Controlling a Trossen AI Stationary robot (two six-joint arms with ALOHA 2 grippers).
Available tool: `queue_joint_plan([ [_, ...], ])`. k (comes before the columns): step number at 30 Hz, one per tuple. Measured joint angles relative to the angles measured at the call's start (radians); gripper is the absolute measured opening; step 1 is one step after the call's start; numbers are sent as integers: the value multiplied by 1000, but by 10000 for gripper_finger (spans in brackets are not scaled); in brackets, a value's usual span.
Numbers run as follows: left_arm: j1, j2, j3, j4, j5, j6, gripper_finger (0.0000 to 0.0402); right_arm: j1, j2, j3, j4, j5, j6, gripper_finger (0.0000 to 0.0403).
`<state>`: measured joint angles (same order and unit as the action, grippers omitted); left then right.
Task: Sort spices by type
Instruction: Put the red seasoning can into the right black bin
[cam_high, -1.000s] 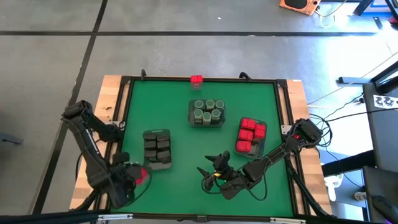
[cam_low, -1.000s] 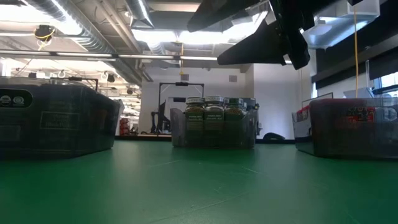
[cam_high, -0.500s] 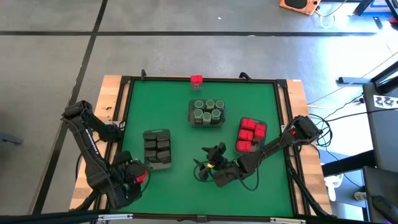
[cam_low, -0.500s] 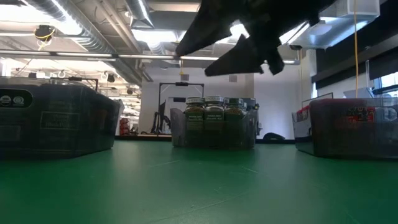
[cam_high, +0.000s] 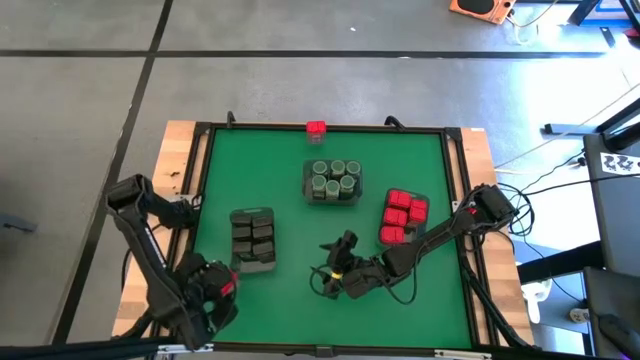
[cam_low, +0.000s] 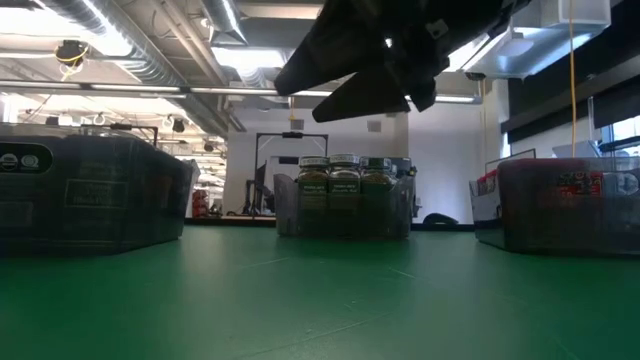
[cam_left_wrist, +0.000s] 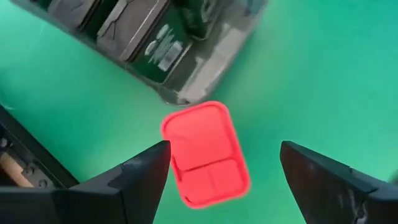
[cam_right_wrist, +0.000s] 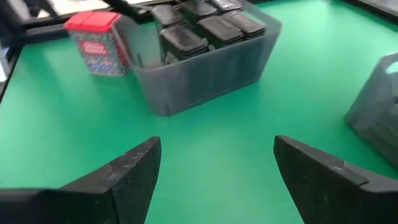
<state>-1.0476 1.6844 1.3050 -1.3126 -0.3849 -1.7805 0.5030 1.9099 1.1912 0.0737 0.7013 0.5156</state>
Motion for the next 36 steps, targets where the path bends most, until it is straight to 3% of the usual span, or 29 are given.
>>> queue_joint_plan([
  [13,-12,50,-113,100,34,-111,301,0,0,0,-29,-93,-28,312],
  [20,-21,49,-172,227,37,-68,300,0,0,0,-27,-119,-53,312],
  [23,-21,49,-201,280,44,-43,282,-1,0,0,-29,-136,-81,312],
  [30,-21,49,-216,296,46,31,197,-13,0,0,-16,-174,-49,312],
  [36,-18,49,-216,406,40,134,197,-9,-3,0,-27,-239,-57,312],
])
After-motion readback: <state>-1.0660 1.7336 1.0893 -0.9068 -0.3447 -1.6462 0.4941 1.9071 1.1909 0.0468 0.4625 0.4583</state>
